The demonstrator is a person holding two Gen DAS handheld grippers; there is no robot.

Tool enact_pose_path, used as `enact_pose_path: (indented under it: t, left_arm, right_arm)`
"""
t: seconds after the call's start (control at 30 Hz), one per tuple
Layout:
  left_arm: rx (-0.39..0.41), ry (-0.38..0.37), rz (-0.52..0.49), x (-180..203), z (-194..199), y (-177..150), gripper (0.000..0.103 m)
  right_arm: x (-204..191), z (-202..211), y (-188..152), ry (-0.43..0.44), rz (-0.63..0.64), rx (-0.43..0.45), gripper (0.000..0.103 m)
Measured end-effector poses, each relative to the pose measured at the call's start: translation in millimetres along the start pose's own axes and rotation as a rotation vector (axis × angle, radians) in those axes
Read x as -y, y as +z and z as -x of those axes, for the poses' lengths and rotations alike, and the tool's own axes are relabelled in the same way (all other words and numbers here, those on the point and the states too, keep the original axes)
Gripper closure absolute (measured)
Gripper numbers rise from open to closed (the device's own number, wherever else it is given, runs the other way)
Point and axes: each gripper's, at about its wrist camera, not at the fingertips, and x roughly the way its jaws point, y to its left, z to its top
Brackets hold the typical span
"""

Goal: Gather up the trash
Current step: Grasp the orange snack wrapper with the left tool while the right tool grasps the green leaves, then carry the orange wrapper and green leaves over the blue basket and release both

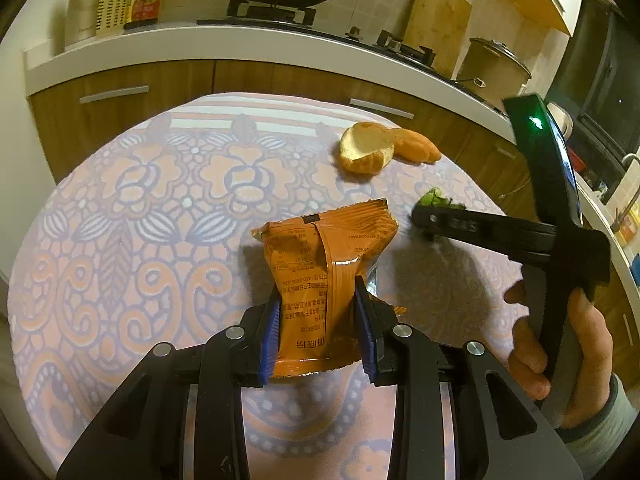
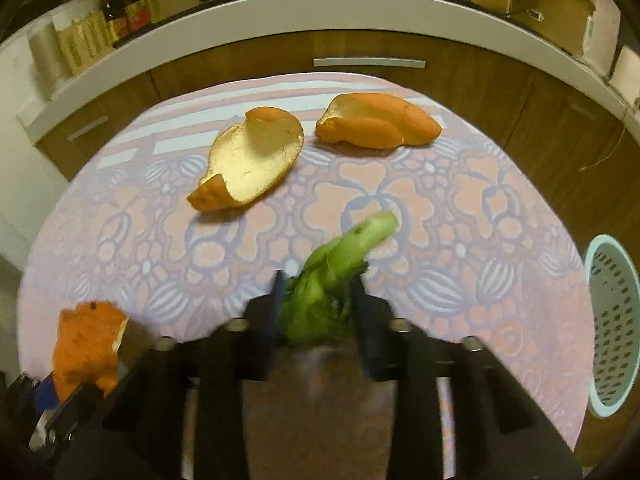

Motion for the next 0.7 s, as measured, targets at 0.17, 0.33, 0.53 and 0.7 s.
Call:
enact_pose_path:
  t: [0.17, 0.33, 0.53, 0.7]
  left_arm:
    - [0.026, -0.003, -0.053, 23, 8, 8, 0.072]
    - [0.051, -0.036, -0.115, 60, 12, 23, 0.073]
    - [0.076, -0.083, -0.208, 119, 8, 43, 0.073]
    - [0.079, -0.147, -0.27, 170, 2, 61, 0.073]
  right_arm:
    - [27, 26, -13, 0.051, 0.001, 0.066, 0.087]
    - [58, 64, -21, 0.028, 0.005, 0.144, 0.087]
    - [109, 114, -32, -0.072, 0.022, 0.25, 0.087]
    - [158, 146, -43, -0.161, -0.012, 0.3, 0.087]
